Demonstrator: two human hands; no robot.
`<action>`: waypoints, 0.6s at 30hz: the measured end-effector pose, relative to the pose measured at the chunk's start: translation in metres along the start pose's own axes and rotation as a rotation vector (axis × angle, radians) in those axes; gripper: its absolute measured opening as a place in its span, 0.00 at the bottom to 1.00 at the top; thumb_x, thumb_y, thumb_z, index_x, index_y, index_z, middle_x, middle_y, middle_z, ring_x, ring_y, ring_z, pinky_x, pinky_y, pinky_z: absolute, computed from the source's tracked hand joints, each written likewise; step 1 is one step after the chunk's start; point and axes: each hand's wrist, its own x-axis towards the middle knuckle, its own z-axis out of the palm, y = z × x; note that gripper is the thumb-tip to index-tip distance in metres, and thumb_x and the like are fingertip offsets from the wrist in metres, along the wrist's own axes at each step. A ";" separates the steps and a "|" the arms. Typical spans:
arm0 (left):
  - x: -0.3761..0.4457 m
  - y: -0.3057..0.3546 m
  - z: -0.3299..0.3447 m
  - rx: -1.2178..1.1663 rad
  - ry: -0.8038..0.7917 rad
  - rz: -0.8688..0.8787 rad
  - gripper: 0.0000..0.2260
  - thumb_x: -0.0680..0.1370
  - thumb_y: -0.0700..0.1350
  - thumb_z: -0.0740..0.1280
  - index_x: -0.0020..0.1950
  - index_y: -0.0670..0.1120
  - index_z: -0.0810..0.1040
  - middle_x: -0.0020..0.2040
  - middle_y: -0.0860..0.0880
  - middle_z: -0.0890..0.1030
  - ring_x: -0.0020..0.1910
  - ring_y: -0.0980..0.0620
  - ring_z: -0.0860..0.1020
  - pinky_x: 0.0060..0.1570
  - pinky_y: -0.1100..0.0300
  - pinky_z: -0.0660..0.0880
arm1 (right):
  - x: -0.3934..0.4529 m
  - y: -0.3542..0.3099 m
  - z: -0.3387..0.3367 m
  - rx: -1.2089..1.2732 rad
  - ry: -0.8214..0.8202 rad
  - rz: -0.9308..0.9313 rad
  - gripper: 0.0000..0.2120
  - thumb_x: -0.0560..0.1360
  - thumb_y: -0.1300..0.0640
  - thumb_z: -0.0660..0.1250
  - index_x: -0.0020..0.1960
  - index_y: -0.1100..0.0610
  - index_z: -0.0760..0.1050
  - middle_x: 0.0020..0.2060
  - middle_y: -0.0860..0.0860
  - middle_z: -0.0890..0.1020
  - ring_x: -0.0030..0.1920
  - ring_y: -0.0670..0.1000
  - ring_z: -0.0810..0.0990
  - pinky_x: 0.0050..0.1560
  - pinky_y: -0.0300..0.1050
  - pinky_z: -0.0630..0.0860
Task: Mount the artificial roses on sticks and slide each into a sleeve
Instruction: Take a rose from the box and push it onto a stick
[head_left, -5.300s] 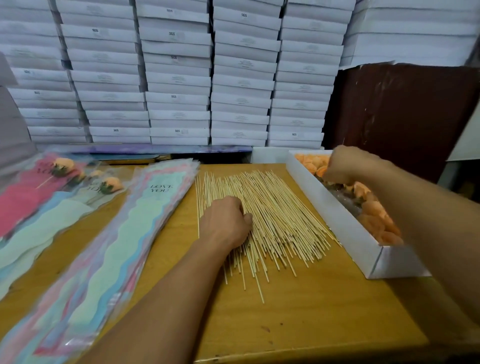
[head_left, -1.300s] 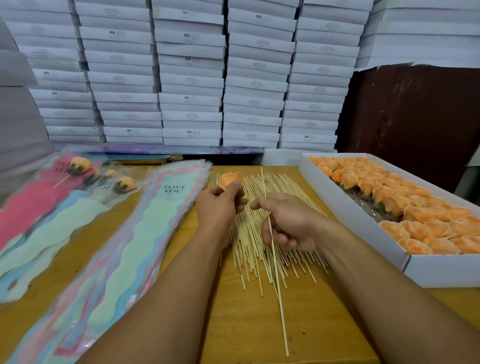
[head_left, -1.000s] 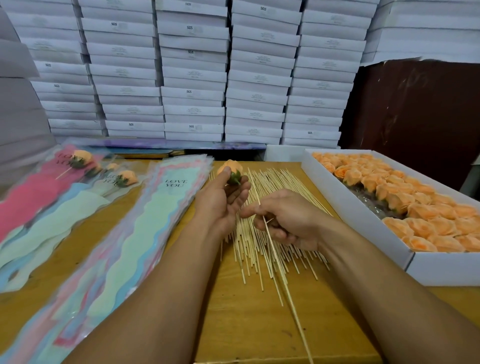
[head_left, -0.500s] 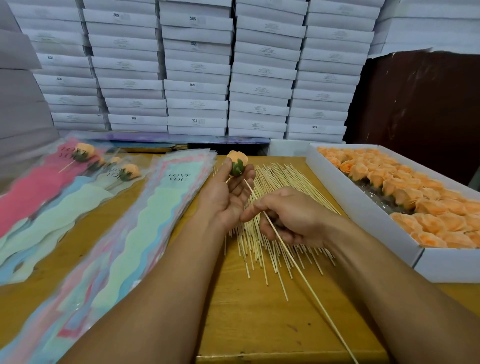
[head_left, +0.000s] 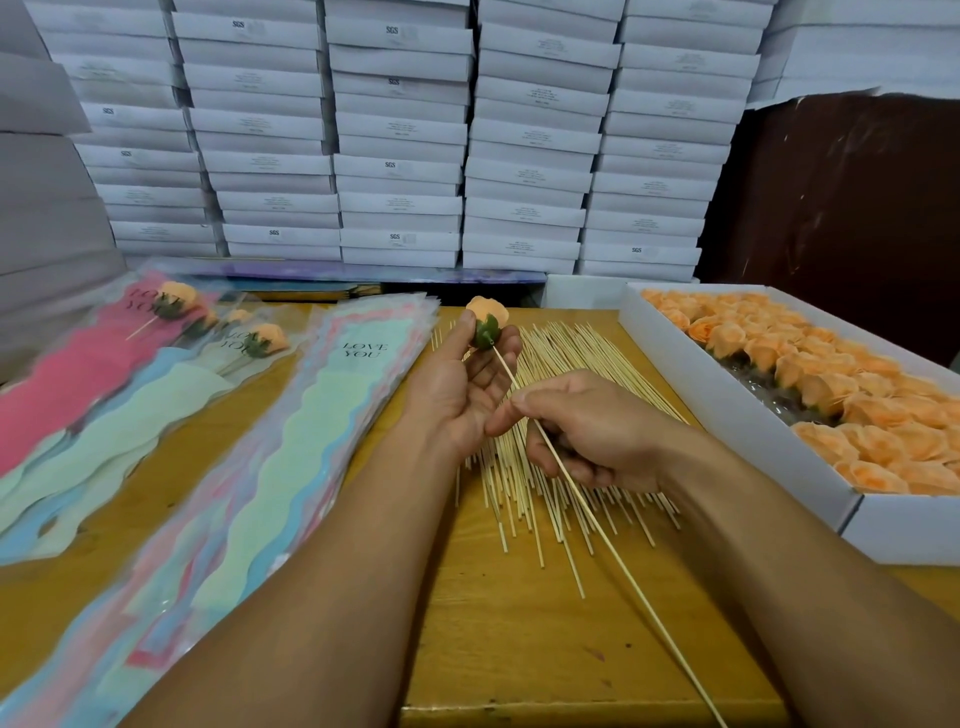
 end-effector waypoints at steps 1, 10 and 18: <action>0.000 0.000 0.000 0.000 -0.002 -0.002 0.12 0.81 0.48 0.67 0.54 0.38 0.79 0.45 0.40 0.85 0.38 0.50 0.85 0.32 0.62 0.80 | 0.000 0.000 0.000 0.002 0.000 0.001 0.16 0.85 0.53 0.57 0.53 0.54 0.83 0.26 0.52 0.77 0.19 0.45 0.68 0.17 0.36 0.61; 0.002 -0.001 -0.002 0.000 -0.004 -0.015 0.12 0.80 0.47 0.68 0.52 0.38 0.80 0.45 0.39 0.86 0.38 0.50 0.85 0.31 0.62 0.80 | -0.001 0.000 0.000 0.013 -0.011 0.001 0.16 0.85 0.53 0.57 0.54 0.55 0.83 0.27 0.53 0.77 0.20 0.46 0.68 0.18 0.36 0.62; 0.002 -0.001 -0.002 0.019 0.005 -0.015 0.12 0.80 0.48 0.68 0.53 0.39 0.80 0.44 0.40 0.86 0.38 0.51 0.85 0.32 0.61 0.80 | -0.001 0.000 -0.001 0.016 -0.003 0.000 0.16 0.86 0.53 0.56 0.54 0.55 0.83 0.27 0.53 0.78 0.20 0.46 0.69 0.18 0.35 0.62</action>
